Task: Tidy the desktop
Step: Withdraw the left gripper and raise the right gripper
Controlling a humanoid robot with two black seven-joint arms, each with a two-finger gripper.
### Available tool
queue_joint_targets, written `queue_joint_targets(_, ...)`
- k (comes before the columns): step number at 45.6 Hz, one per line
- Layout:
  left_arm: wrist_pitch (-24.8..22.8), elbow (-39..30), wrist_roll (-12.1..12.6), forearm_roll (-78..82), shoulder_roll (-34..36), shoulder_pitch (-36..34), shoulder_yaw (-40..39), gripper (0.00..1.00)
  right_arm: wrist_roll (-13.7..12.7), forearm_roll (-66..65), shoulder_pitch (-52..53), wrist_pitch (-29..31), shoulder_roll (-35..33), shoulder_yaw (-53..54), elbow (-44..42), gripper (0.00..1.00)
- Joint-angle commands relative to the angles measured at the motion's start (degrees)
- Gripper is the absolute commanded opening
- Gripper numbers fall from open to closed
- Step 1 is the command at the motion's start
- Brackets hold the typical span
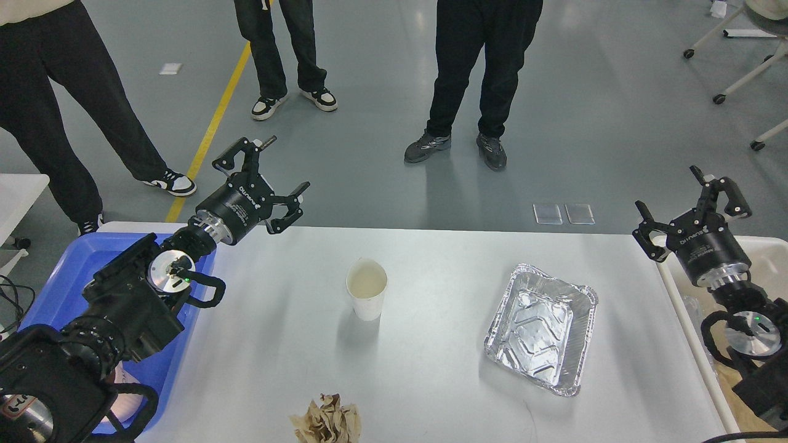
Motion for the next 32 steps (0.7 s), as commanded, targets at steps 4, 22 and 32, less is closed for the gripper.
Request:
queue_joint_targets(4,0.13,-0.02,-0.15,0.07,0.06,1.31,-0.52,0.96,0.00,-0.06,0.34,-0.29,0.14,0.01,0.07,1.00)
queue_joint_targets(22,0.83,-0.02,-0.86,0.34,-0.82,1.57,-0.08,0.96,-6.50,-27.90,4.21,-0.47,-21.19,-19.05,19.12,1.00)
queue_joint_targets(32,0.57,-0.11,-2.26,0.42,-2.58,2.80,0.01,0.96,-9.93,-35.99,2.81,0.41,-48.71,-26.97,47.16,1.00)
